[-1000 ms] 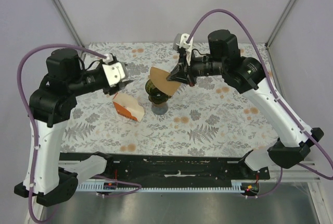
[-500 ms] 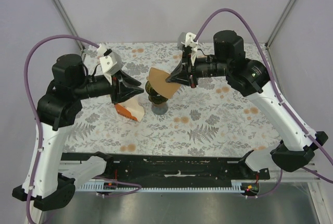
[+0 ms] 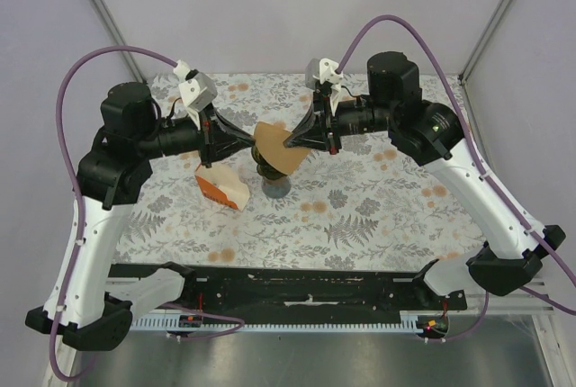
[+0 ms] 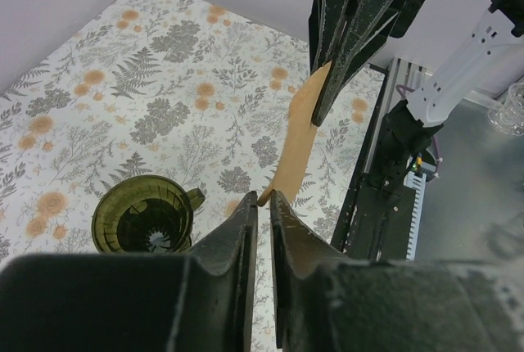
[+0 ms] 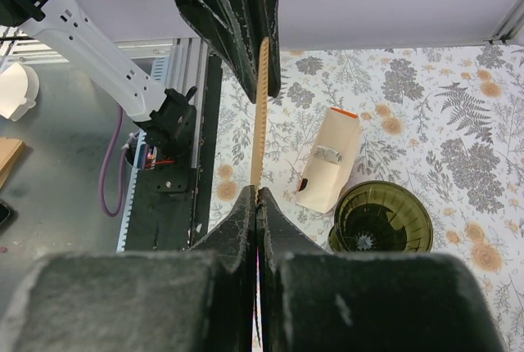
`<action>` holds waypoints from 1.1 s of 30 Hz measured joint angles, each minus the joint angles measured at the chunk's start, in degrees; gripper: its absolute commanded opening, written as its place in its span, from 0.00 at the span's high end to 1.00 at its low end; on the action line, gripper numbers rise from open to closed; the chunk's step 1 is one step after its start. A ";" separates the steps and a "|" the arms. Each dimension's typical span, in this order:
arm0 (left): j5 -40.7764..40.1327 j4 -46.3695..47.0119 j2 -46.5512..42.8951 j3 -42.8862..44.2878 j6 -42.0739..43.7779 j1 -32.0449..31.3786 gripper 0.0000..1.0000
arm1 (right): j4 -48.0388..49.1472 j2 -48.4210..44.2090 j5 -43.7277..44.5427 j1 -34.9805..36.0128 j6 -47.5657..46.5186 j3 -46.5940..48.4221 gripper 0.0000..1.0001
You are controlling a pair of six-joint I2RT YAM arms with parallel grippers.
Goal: Place the coffee filter in the dripper
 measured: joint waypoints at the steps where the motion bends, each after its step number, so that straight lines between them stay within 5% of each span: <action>1: 0.11 0.22 0.02 0.00 -0.35 -0.02 0.92 | 0.00 0.00 -0.15 0.00 0.00 0.00 1.00; 3: 0.46 0.76 0.07 0.00 -1.11 -0.02 0.98 | 0.02 0.00 -0.48 0.00 0.00 0.00 1.00; 33: -2.99 0.90 0.07 0.04 -1.11 -0.85 0.98 | 0.33 0.02 -3.82 0.00 -1.05 -1.09 1.00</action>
